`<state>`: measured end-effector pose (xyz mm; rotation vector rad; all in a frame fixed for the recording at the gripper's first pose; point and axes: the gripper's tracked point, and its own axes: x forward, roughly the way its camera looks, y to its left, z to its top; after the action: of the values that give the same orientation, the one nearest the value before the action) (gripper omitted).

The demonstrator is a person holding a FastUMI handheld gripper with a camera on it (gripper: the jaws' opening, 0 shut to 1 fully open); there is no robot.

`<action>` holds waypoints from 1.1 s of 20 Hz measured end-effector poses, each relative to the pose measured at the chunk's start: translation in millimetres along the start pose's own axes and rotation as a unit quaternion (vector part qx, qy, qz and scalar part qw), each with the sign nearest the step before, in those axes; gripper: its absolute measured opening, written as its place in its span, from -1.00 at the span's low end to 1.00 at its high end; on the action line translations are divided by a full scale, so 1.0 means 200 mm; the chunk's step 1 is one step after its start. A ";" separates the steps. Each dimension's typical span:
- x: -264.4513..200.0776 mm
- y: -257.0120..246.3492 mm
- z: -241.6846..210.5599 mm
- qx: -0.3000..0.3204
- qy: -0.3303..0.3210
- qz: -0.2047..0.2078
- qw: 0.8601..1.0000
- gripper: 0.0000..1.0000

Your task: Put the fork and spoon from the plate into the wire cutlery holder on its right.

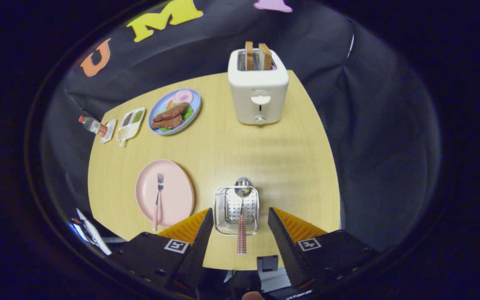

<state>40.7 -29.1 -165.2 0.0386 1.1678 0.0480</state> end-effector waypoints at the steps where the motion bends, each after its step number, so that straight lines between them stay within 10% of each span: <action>1: -0.03 0.03 0.04 -0.008 -0.027 0.002 1.000 0.60; 9: -0.19 0.54 0.04 -0.061 -0.208 0.062 0.974 0.85; 22: 0.42 1.06 -0.54 -0.046 -0.154 0.040 0.986 0.88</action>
<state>-28.5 187.3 -273.5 0.0104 0.8544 0.1607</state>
